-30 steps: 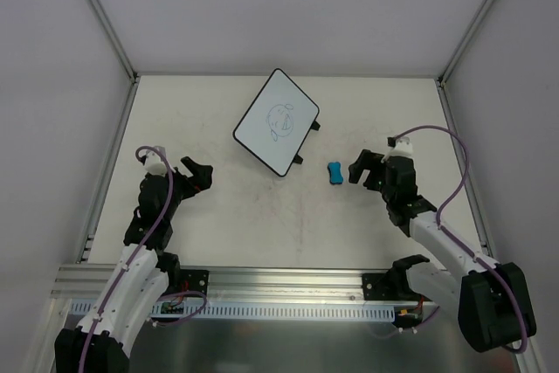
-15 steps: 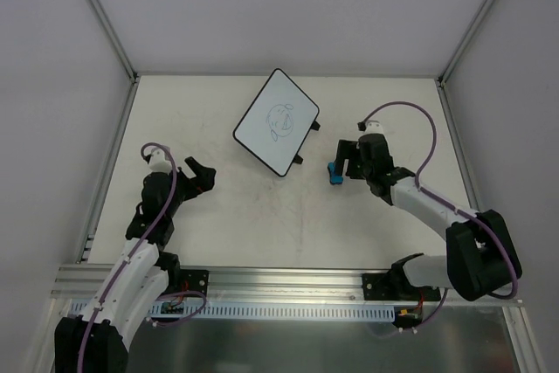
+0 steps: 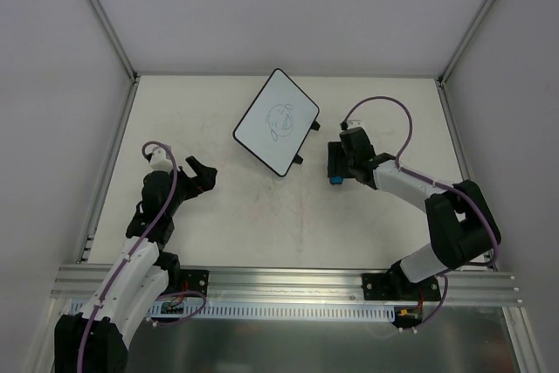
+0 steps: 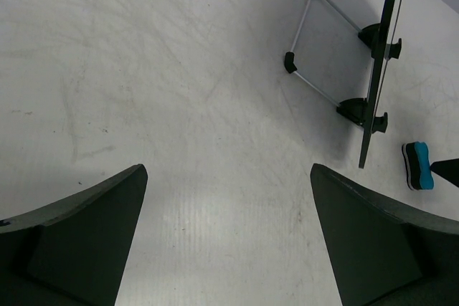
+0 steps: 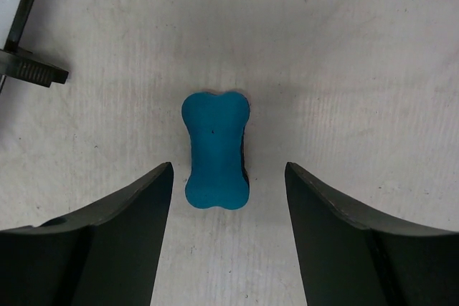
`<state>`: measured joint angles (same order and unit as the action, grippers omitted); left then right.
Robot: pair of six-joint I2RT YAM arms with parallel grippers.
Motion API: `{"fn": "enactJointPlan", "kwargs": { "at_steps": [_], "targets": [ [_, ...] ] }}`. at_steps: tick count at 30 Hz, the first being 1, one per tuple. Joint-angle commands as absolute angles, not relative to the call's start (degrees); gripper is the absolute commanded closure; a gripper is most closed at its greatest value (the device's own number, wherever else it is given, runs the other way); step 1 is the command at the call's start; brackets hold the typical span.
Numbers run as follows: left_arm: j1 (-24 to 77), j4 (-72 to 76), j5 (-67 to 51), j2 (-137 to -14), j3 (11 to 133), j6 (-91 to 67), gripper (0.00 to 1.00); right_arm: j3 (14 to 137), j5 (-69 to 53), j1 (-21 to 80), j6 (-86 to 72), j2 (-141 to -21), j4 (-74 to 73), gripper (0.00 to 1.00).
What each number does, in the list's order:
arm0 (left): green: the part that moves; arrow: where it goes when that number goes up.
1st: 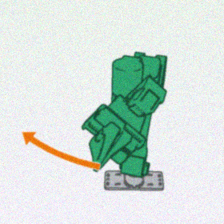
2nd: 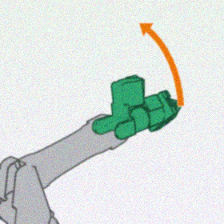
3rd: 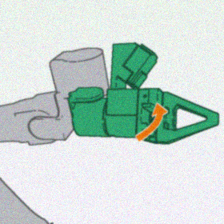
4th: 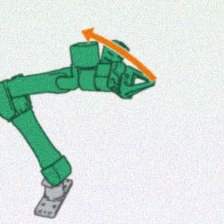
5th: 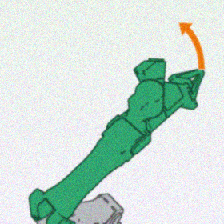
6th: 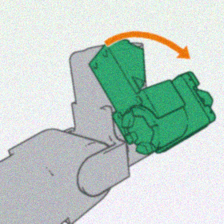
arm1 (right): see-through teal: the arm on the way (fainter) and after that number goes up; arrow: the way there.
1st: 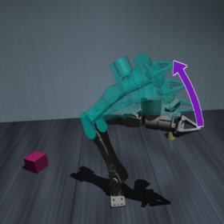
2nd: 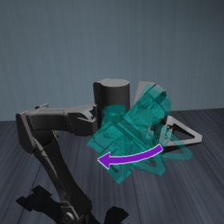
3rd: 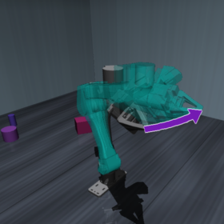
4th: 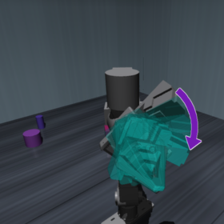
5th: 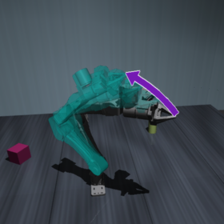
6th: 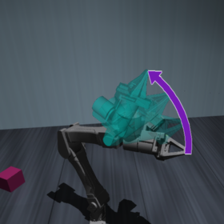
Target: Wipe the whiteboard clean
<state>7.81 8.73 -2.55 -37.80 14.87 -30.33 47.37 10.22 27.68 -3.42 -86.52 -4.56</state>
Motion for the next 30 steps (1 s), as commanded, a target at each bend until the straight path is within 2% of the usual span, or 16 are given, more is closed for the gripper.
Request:
{"fn": "enactJointPlan", "kwargs": {
  "at_steps": [1, 3, 7, 9, 20, 23, 28, 30],
  "targets": [
    [7.8, 10.9, -3.0, -37.2, 16.7, -28.8, 0.01, 50.4, 10.4, 27.9, -2.9, -88.2, -6.1, 0.34],
    [7.8, 10.9, -2.8, -37.2, 16.6, -28.7, 0.01, 50.7, 10.3, 28.0, -3.0, -89.2, -6.1, 0.37],
    [7.8, 10.9, -3.0, -37.1, 16.7, -28.7, 0.01, 51.5, 10.2, 28.5, -2.9, -91.2, -6.0, 0.39],
    [7.8, 10.9, -3.0, -37.2, 16.7, -28.8, 0.01, 52.3, 10.4, 28.8, -2.6, -91.9, -6.4, 0.43],
    [7.8, 10.9, -3.2, -37.5, 16.8, -28.7, 0.01, 54.5, 11.8, 30.3, -2.0, -95.0, -7.4, 0.44],
    [7.8, 11.0, -3.2, -37.8, 16.8, -28.7, 0.01, 55.0, 12.0, 30.5, -2.0, -95.4, -7.8, 0.51],
    [7.8, 11.0, -3.3, -37.9, 16.9, -28.7, 0.01, 55.2, 12.6, 30.6, -2.1, -96.0, -8.1, 0.54],
    [7.8, 11.0, -3.4, -37.7, 16.9, -28.7, 0.01, 55.5, 12.9, 30.5, -2.0, -96.2, -8.3, 0.58]
  ]
}}
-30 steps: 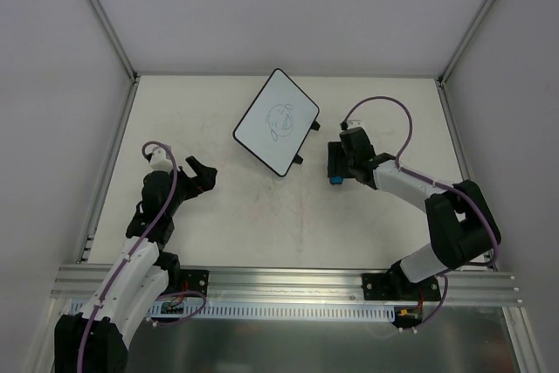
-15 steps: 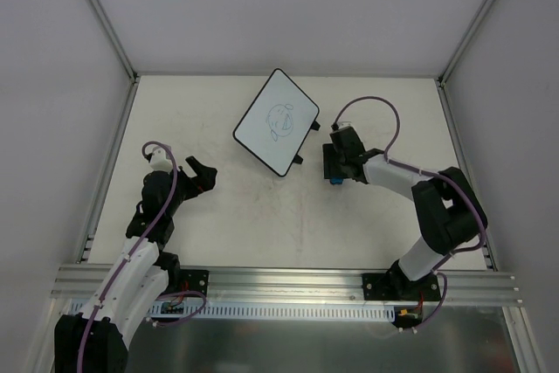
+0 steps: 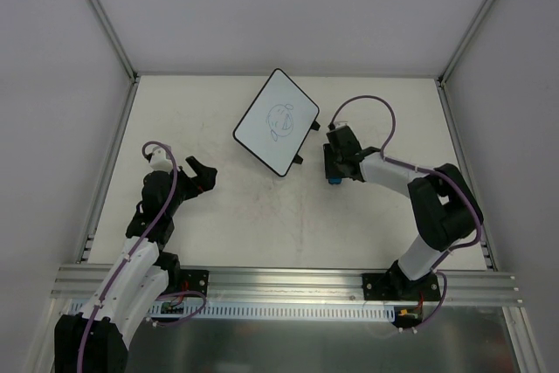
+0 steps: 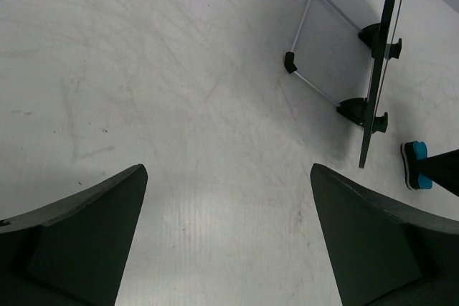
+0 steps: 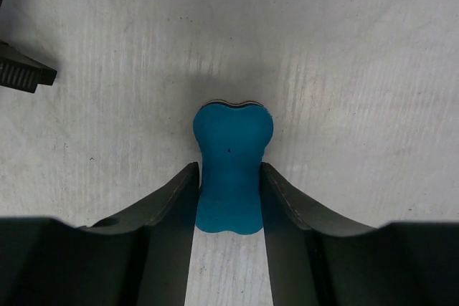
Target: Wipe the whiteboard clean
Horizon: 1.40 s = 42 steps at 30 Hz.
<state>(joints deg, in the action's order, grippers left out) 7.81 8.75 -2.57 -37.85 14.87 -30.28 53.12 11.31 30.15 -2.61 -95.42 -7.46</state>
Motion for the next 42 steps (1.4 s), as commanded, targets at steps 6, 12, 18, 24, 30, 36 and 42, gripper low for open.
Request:
{"fn": "enactJointPlan", "kwargs": {
  "at_steps": [6, 12, 18, 24, 30, 36, 42],
  "targets": [
    [7.8, 11.0, -3.3, -37.8, 16.9, -28.6, 0.01, 56.1, 12.7, 30.5, -1.8, -97.1, -9.1, 0.72],
    [7.8, 11.0, -3.4, -37.7, 16.7, -28.3, 0.01, 55.9, 12.7, 30.6, -1.5, -96.2, -9.2, 0.85],
    [7.8, 11.1, -3.0, -37.4, 16.6, -28.7, 0.01, 55.3, 12.4, 30.6, -1.4, -94.7, -9.3, 0.85],
    [7.8, 11.7, -2.7, -36.7, 16.6, -30.0, 0.01, 56.0, 12.6, 30.9, -1.5, -91.7, -10.9, 0.87],
    [7.8, 13.8, -5.1, -37.5, 17.6, -31.5, 0.01, 58.4, 13.3, 31.6, -1.2, -89.4, -13.9, 0.85],
    [7.8, 23.5, -9.6, -43.1, 17.1, -36.1, 0.01, 64.8, 12.6, 32.0, -1.3, -90.1, -16.9, 0.85],
    [7.8, 31.1, -10.8, -49.6, 18.4, -38.2, 0.01, 74.9, 10.3, 32.0, -1.1, -92.0, -19.9, 0.85]
  ]
}}
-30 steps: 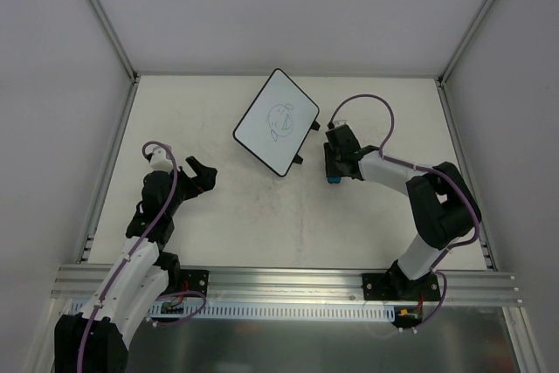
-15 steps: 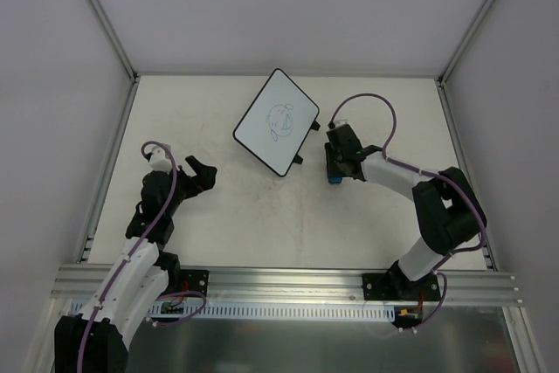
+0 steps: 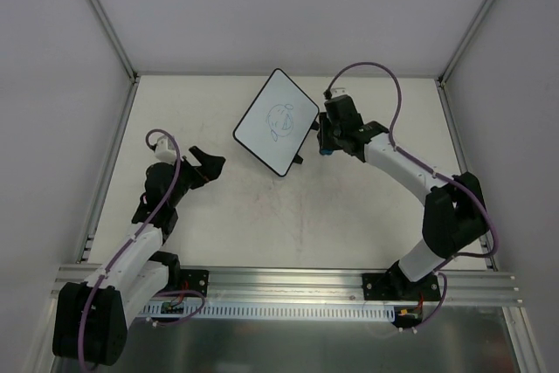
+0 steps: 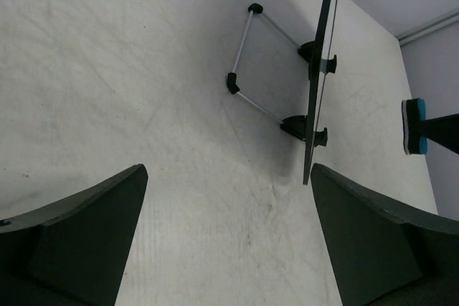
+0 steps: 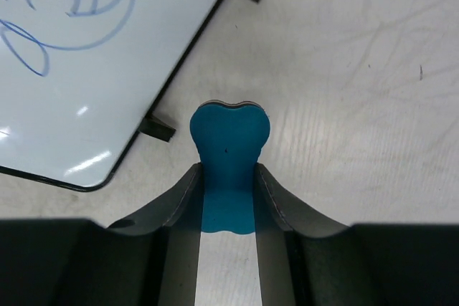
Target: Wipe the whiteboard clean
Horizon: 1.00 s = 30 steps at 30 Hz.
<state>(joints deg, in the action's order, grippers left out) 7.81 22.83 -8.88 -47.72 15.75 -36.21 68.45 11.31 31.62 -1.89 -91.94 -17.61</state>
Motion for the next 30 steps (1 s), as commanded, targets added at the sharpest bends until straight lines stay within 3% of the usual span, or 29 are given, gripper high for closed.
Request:
{"fn": "enactJointPlan", "kwargs": {
  "at_steps": [1, 17, 26, 30],
  "targets": [
    [7.8, 31.8, -11.0, -50.2, 18.7, -38.1, 0.01, 76.3, 10.2, 32.0, -1.1, -92.5, -20.0, 0.85],
    [7.8, 44.8, -15.6, -66.9, 27.7, -36.2, 0.01, 106.5, -2.5, 31.9, -8.2, -112.8, -18.0, 0.89],
    [7.8, 48.2, -17.7, -73.6, 31.0, -35.8, 0.04, 113.2, 3.7, 31.5, -11.3, -119.8, -11.5, 0.89],
    [7.8, 52.3, -19.2, -77.2, 31.3, -37.0, 0.04, 113.5, 4.6, 31.3, -10.5, -120.2, -10.5, 0.94]
  ]
}}
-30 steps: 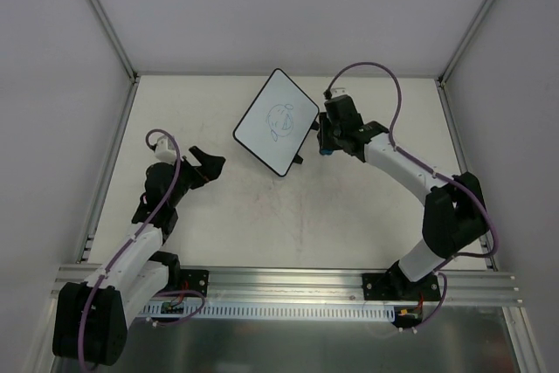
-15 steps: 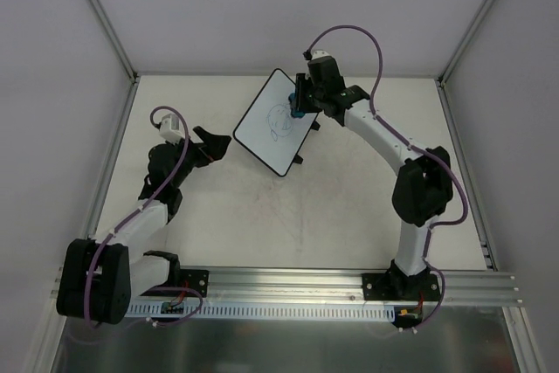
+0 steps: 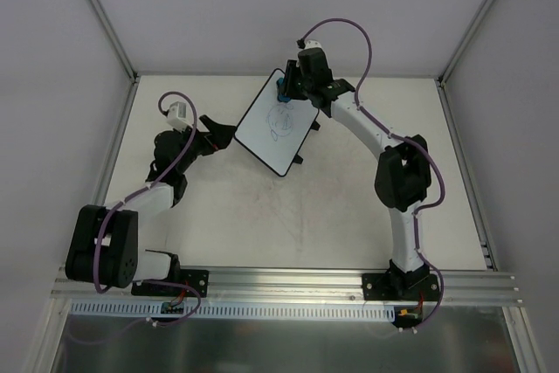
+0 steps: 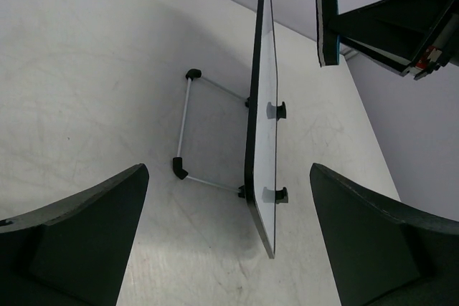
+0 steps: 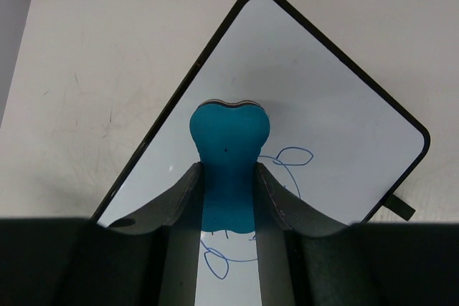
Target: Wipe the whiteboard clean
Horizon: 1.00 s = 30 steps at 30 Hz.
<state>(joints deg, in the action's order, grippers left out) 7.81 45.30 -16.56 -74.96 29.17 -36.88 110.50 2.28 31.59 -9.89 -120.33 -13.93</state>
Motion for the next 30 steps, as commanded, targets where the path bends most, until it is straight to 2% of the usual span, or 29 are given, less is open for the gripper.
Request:
{"fn": "enactJointPlan", "kwargs": {
  "at_steps": [1, 2, 7, 14, 28, 30],
  "targets": [
    [7.8, 52.5, -19.4, -78.0, 31.7, -37.1, 0.04, 113.5, 4.7, 31.3, -10.3, -120.1, -10.4, 0.96],
    [7.8, 52.6, -19.6, -78.8, 32.7, -37.3, 0.04, 113.2, 5.0, 31.3, -9.9, -120.1, -10.1, 1.00],
    [7.9, 55.6, -21.5, -83.6, 33.7, -38.8, 0.06, 111.8, 3.4, 30.9, -10.9, -121.5, -6.9, 1.00],
    [8.0, 55.9, -23.0, -83.6, 33.7, -36.7, 0.07, 112.1, -0.3, 30.8, -10.9, -122.9, -4.6, 1.00],
    [10.5, 53.9, -24.4, -85.8, 35.9, -34.4, 0.19, 107.8, -7.2, 28.3, -13.3, -122.2, -0.4, 1.00],
    [11.1, 53.4, -24.3, -86.5, 36.5, -33.6, 0.24, 107.1, -7.5, 28.0, -13.7, -122.1, 1.2, 1.00]
  ]
}}
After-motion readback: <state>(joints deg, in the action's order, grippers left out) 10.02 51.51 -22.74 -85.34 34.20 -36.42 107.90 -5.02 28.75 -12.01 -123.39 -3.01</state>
